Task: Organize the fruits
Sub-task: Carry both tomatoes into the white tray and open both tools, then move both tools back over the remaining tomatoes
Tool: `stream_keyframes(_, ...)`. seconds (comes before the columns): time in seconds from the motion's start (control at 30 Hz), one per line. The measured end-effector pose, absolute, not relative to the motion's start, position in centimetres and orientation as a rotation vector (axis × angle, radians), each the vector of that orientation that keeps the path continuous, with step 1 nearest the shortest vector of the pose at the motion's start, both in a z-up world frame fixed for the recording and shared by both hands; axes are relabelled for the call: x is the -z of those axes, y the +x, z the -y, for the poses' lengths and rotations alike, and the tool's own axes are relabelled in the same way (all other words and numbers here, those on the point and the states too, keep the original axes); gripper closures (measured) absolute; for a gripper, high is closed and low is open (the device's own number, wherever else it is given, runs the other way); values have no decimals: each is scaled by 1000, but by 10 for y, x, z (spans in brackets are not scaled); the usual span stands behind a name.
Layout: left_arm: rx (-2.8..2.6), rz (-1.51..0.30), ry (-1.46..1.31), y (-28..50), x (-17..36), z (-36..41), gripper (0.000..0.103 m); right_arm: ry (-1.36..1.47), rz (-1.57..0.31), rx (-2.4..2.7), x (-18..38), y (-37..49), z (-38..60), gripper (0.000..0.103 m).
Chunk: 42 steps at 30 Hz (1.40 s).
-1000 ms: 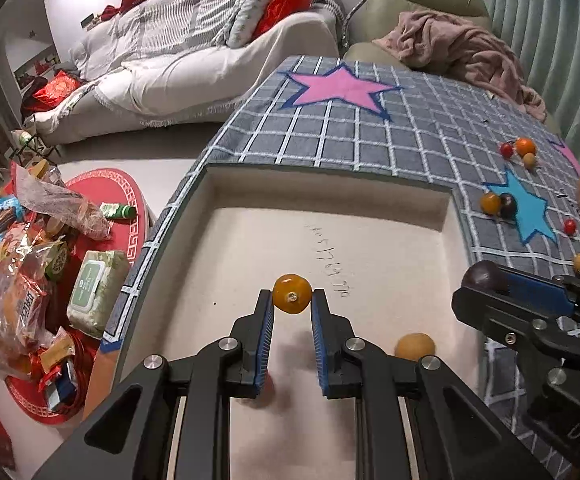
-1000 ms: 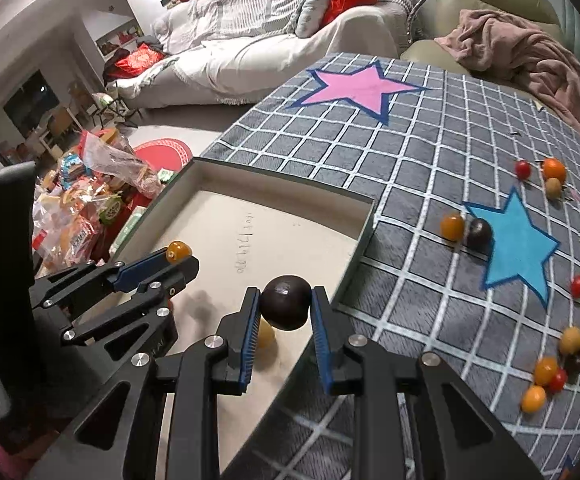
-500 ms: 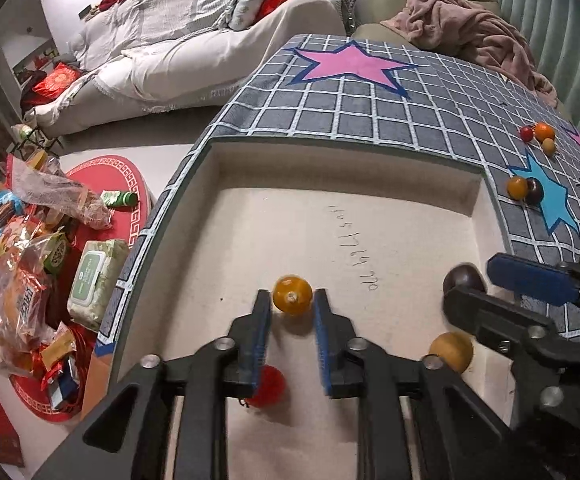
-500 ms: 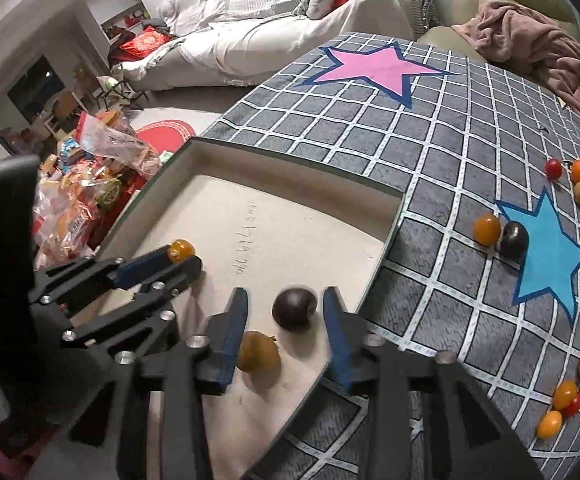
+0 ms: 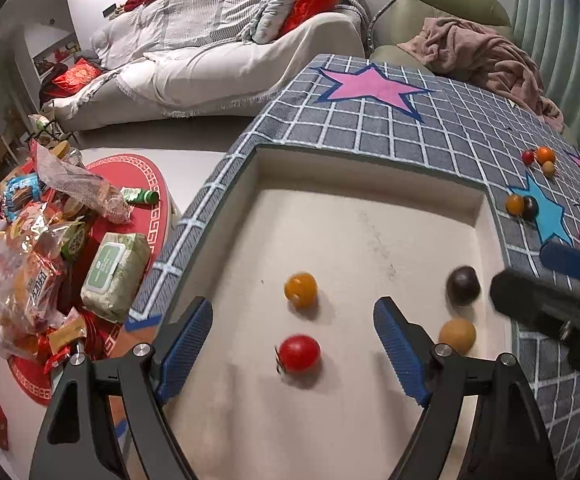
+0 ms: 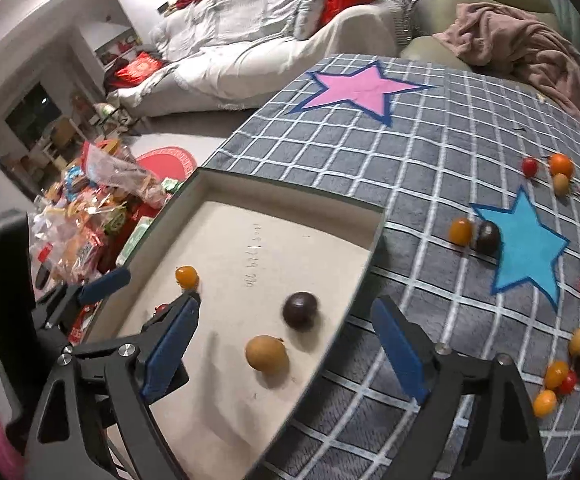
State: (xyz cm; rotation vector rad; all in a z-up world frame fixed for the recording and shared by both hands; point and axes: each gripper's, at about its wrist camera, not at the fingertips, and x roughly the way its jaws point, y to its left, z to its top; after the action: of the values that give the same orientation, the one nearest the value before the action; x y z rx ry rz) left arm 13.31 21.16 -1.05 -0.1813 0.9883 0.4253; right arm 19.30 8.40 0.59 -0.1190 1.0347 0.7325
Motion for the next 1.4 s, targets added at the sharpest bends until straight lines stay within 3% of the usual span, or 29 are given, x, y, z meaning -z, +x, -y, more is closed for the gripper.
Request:
stream_keyframes(0.07,-411,-992,-185,129,10,-206,19,-117,-1038,-724,-9,192,-75,0)
stream_keyframes(0.83,-212,-1004,-27,120,-21,-90,19,5,-1099,-518,4,181,71,0)
stream_keyframes(1.4,-131,-1056,76,135,-12,-11,19,106,-1127,-344,22,187,189,0)
